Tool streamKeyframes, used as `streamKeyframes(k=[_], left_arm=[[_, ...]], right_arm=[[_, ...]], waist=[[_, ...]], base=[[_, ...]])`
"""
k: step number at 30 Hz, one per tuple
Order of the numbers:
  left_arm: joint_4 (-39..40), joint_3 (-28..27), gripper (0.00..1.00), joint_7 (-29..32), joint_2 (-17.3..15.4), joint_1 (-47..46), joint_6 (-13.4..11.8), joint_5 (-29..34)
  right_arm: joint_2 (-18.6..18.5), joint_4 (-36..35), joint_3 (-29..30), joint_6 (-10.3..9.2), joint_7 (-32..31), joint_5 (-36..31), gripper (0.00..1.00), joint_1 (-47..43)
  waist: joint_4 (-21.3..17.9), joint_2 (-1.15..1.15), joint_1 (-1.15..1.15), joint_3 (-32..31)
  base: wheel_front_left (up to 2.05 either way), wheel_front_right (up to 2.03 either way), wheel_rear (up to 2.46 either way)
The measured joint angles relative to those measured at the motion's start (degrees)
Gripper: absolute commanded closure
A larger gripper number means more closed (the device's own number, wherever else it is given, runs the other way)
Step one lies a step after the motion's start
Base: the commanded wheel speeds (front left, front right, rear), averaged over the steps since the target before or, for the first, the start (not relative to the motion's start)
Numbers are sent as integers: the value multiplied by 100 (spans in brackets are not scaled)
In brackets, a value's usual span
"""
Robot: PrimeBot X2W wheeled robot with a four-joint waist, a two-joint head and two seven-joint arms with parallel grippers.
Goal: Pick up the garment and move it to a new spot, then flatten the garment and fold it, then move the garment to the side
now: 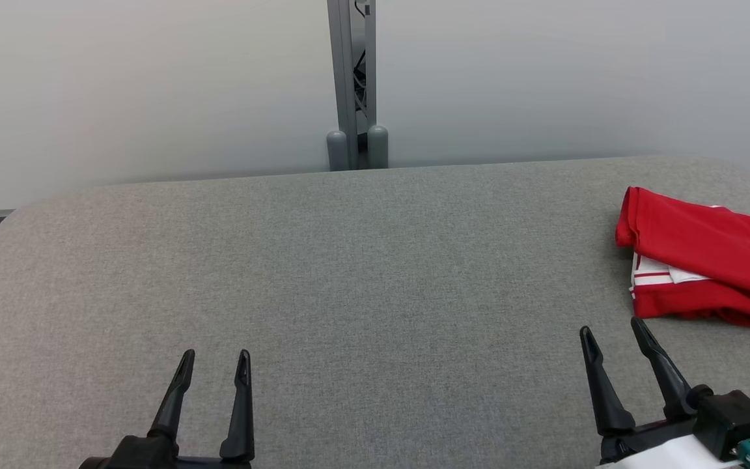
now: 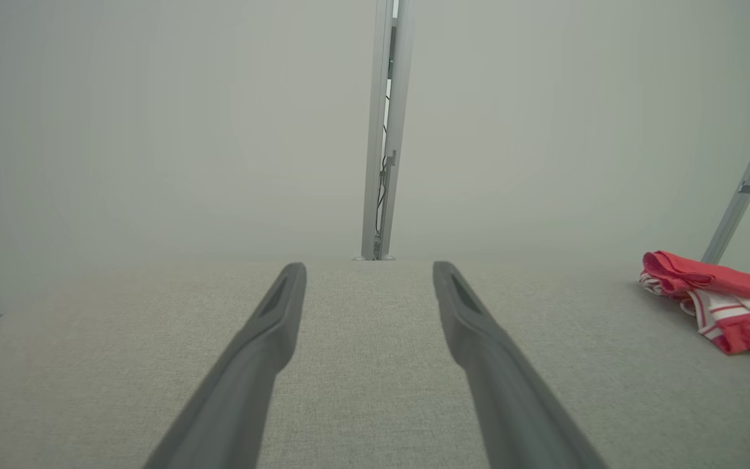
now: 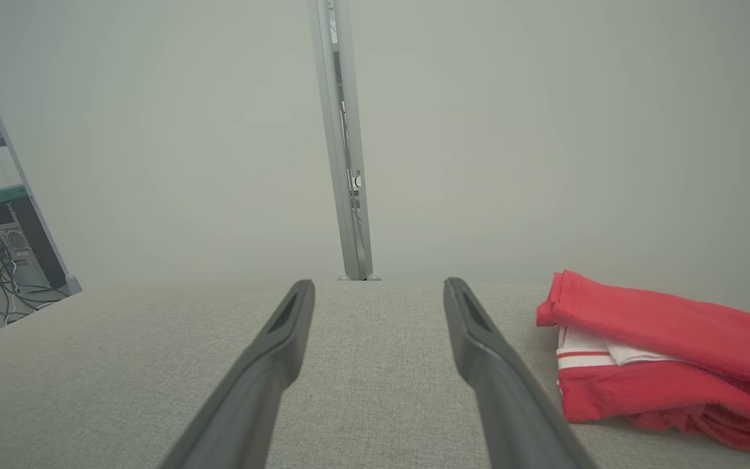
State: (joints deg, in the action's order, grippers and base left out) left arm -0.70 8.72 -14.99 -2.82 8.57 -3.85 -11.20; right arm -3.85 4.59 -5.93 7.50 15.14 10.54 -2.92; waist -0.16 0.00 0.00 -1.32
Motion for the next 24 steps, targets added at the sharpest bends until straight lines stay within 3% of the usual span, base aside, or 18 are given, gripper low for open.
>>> streamKeyframes(k=[5,6,13,24], left_arm=[[-12,4,0,0,0,-1,-22,0],[-33,3,100,3,2,7,-23,0],[-385,45,100,49,27,209,-18,-60],[-576,-32,100,246,-3,43,129,-1184]], right_arm=[[-1,2,-1,0,0,0,0,4],[2,25,-5,0,-1,1,100,-1],[59,366,-40,0,-18,60,100,-234],[34,497,75,0,-269,1183,100,-113]], waist=[[-13,0,0,2],[-14,0,0,2],[-15,0,0,5],[-13,0,0,19]], base=[[0,0,0],[0,0,0],[0,0,0],[0,0,0]])
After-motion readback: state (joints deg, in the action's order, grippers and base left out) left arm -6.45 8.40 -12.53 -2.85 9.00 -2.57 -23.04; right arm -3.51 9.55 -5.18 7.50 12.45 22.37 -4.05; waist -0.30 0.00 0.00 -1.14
